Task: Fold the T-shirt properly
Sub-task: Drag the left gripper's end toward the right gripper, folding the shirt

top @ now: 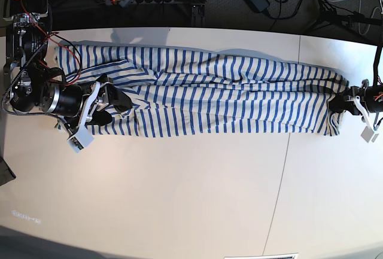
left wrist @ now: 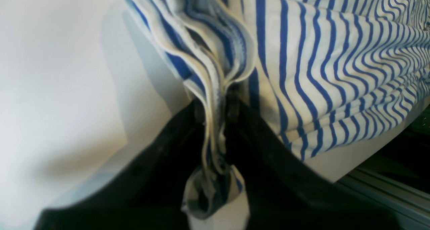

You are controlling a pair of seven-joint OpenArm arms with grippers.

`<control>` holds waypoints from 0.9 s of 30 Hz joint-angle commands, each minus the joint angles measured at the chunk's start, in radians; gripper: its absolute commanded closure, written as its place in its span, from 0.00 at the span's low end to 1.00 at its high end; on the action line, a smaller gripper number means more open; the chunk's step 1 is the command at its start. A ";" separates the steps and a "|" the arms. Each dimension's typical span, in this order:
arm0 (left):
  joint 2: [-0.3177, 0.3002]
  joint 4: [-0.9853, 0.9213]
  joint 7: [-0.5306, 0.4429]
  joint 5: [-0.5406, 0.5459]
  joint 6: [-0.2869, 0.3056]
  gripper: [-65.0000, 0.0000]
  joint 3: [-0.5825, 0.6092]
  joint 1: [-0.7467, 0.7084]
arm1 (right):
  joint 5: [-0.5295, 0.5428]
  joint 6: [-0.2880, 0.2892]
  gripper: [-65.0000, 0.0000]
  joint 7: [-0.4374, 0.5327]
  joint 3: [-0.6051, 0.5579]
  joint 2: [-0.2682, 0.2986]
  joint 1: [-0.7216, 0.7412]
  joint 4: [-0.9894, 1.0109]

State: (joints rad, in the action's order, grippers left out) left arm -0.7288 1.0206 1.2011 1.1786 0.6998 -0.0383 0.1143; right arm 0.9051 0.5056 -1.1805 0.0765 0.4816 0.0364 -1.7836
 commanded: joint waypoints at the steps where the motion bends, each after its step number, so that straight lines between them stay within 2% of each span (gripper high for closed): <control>1: -0.028 0.010 0.000 0.014 -0.002 1.00 -0.007 0.018 | 0.019 0.085 0.37 0.013 0.011 0.016 0.015 -0.024; 5: -0.048 0.010 -0.006 0.014 -0.002 1.00 -0.007 0.019 | 0.001 0.082 0.37 0.036 0.011 0.015 0.016 -0.028; 8: -0.071 0.010 -0.019 0.014 -0.002 1.00 -0.007 0.032 | -0.051 0.081 0.38 0.068 0.011 0.014 0.016 -0.022; 13: -0.128 0.010 -0.018 0.013 -0.002 1.00 -0.007 0.101 | -0.094 0.075 0.52 0.097 0.035 0.014 0.016 0.011; 17: -0.176 0.010 -0.012 0.013 -0.002 1.00 -0.007 0.144 | -0.094 0.074 0.52 0.092 0.070 0.014 0.016 0.013; 21: -0.203 0.022 0.037 0.015 -0.002 1.00 -0.007 0.168 | -0.094 0.075 0.52 0.097 0.108 0.014 0.016 0.013; 24: -0.204 0.094 0.073 0.060 -0.002 1.00 -0.007 0.154 | -0.095 0.075 0.52 0.100 0.124 0.014 0.016 0.013; 27: -0.199 0.254 0.088 0.074 -0.002 1.00 -0.007 0.113 | -0.099 0.075 0.52 0.099 0.126 0.014 0.016 0.013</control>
State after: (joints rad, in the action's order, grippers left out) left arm -0.8993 1.2640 1.3029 1.2259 0.6975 -0.0357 0.2066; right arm 0.7921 0.5053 -1.1030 0.1925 0.4808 0.0353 -1.7580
